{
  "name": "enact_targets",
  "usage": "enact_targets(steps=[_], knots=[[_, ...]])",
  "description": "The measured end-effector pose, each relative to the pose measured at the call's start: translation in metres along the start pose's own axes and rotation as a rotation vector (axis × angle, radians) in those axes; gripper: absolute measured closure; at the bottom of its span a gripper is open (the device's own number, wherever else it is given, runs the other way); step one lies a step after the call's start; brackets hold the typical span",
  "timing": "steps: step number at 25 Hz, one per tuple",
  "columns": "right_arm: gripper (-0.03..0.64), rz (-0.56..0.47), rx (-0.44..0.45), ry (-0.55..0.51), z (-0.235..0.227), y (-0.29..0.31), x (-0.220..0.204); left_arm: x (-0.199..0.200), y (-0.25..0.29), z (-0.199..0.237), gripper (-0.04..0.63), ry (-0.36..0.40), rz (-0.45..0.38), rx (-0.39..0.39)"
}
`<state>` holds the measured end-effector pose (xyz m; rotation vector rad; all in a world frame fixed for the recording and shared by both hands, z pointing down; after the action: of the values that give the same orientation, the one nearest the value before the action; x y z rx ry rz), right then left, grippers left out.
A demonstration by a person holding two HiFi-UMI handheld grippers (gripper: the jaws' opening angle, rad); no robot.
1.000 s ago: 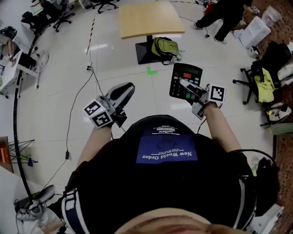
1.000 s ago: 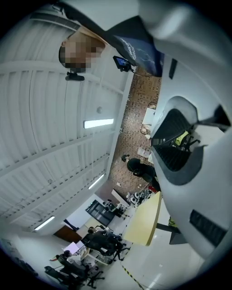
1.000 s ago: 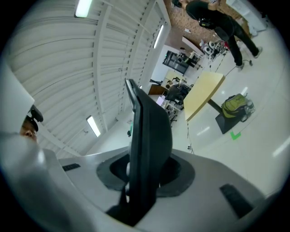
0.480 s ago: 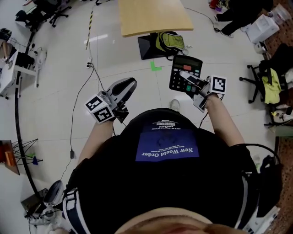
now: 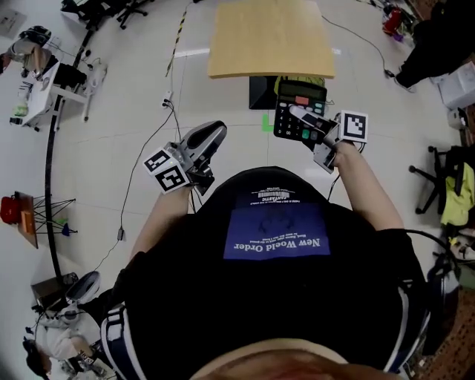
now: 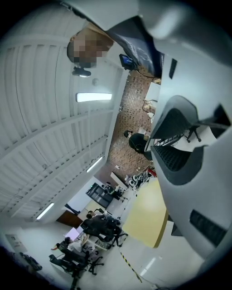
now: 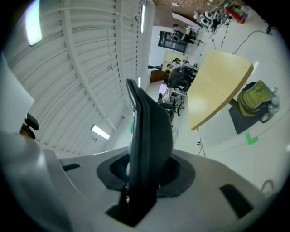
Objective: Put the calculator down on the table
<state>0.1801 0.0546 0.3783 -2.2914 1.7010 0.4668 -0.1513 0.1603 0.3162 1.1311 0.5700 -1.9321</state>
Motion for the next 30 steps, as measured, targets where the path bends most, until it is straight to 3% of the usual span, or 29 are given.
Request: enact_targets(steps=[5, 10, 19, 22, 25, 30], knots=[[0.512, 0.017, 0.026, 0.019, -0.037, 0.001, 0.063, 0.01, 0.052, 0.025, 0.541, -0.03, 0.008, 0.028], [0.512, 0.023, -0.017, 0.036, -0.06, 0.064, 0.118, 0.053, 0.054, 0.102, 0.541, -0.058, -0.001, 0.028], [0.512, -0.062, -0.054, 0.016, -0.068, 0.072, 0.115, 0.048, 0.08, 0.155, 0.541, -0.007, 0.051, -0.126], [0.512, -0.102, -0.085, 0.03, -0.071, 0.102, 0.134, 0.081, 0.089, 0.2, 0.541, 0.027, 0.083, -0.185], [0.512, -0.121, -0.151, 0.034, -0.077, 0.143, 0.163, 0.118, 0.095, 0.258, 0.541, 0.012, 0.1, -0.235], [0.512, -0.11, -0.2, 0.033, -0.09, 0.162, 0.19, 0.137, 0.12, 0.301, 0.541, -0.011, 0.131, -0.264]])
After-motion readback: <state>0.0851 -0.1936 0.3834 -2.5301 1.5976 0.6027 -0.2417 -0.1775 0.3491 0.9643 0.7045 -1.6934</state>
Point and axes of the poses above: the fingertips, and each gripper's own axes: y forward along the fingers, z to its left, x out of its top, the point moved 10 cm from there along -y, backward along the fingers, and after that the axes turned 3 degrees about z, right-handed, at the moved point
